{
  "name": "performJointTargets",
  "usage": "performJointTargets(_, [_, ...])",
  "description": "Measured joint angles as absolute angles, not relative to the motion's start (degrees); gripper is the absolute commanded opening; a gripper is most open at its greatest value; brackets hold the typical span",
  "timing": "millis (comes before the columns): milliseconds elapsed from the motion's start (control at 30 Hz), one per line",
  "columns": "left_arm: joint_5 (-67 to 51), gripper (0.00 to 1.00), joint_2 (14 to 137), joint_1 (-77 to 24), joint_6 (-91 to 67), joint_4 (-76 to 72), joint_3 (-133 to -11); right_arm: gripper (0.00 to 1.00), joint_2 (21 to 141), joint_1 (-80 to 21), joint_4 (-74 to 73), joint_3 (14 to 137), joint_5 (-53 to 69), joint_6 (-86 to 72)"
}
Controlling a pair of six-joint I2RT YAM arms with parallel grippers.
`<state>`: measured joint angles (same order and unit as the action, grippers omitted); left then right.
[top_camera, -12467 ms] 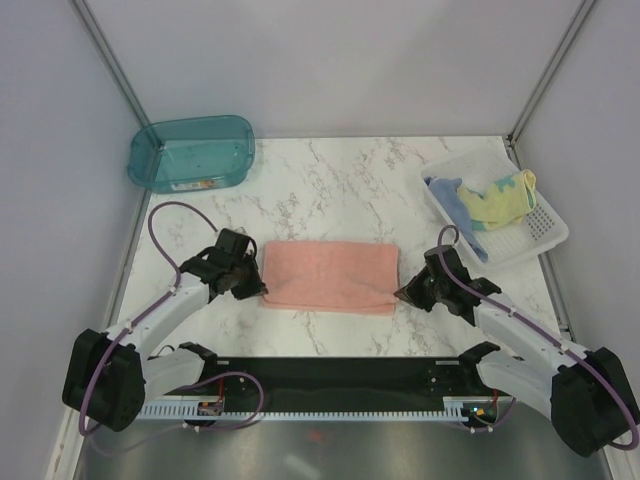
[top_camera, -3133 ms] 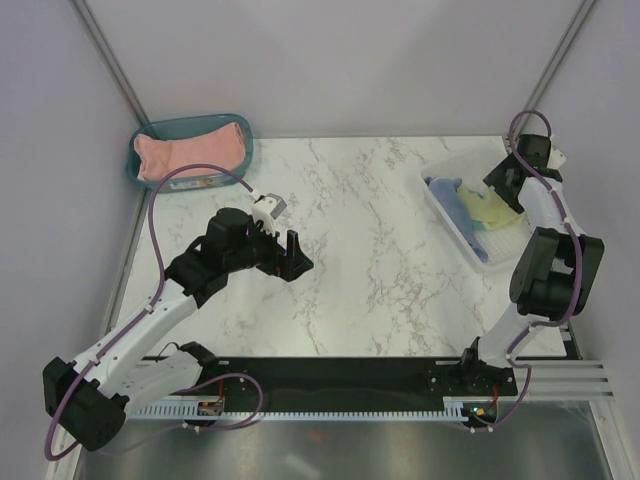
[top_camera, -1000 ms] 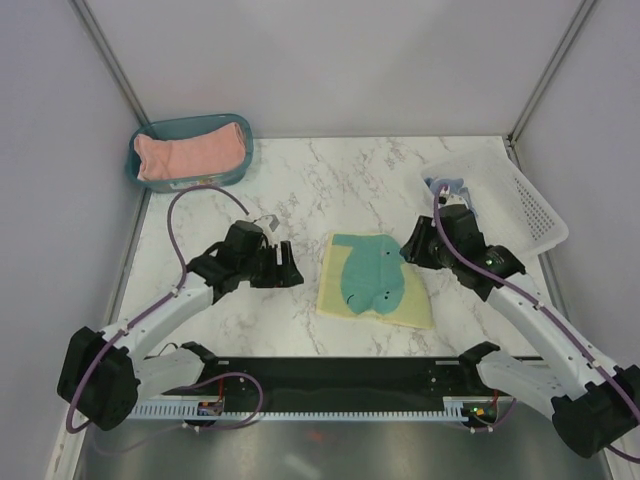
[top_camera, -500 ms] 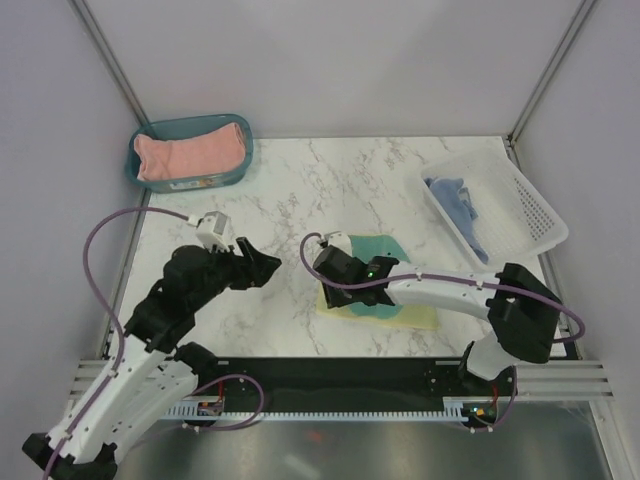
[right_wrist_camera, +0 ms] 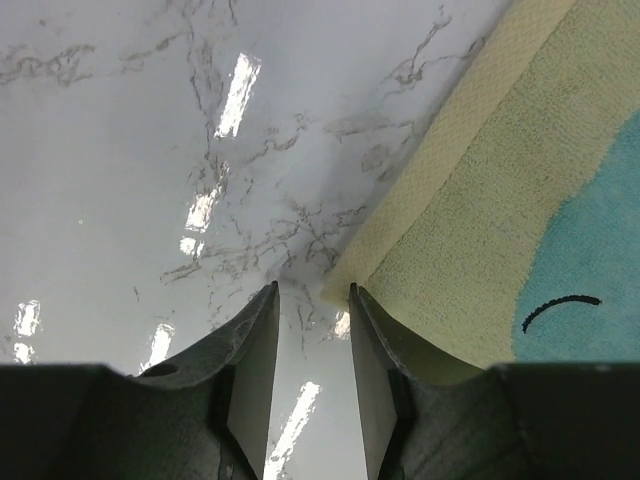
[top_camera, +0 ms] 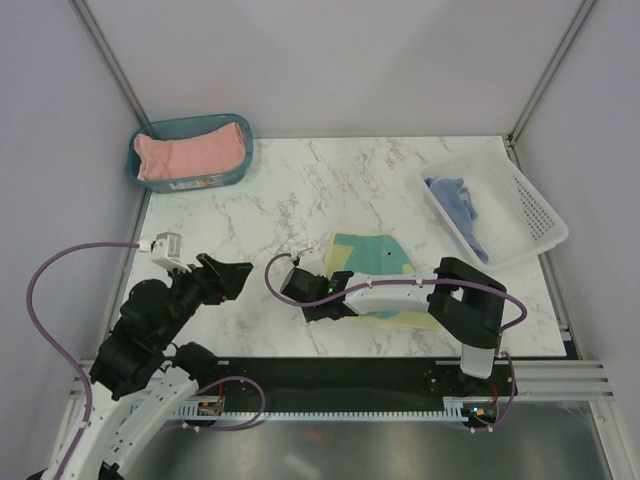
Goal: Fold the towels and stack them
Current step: Flatten out the crumpled towel
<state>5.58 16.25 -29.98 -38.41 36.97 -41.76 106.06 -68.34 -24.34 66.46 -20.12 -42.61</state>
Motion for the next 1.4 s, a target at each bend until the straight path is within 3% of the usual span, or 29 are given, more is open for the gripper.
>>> performJointTargets(767, [10.6, 0.83, 13.9, -30.0, -38.8, 39.2, -42.0, 0.43, 106.1, -68.5, -25.1, 66.1, -25.6, -42.3])
performJointTargets(900, [11.7, 0.84, 14.0, -30.0, -39.0, 39.2, -41.4, 0.26, 105.8, -68.2, -21.7, 64.0, -24.3, -42.9])
performJointTargets(933, [12.0, 0.84, 14.0, -30.0, -39.2, 39.1, -41.2, 0.15, 105.3, -68.2, -20.3, 63.0, -24.1, -43.1])
performJointTargets(1033, [12.1, 0.84, 15.1, -30.0, -39.4, 39.2, -40.1, 0.0, 103.2, -68.1, -17.2, 59.9, -23.2, -43.2])
performJointTargets(1200, [11.7, 0.84, 18.8, -30.0, -40.0, 38.9, -39.1, 0.0, 96.2, -68.2, -20.6, 56.5, -21.5, -41.5])
performJointTargets(1400, [7.0, 0.84, 25.7, -30.0, -40.0, 33.9, -38.0, 0.0, 74.6, -67.4, -26.4, 56.4, -21.5, -40.2])
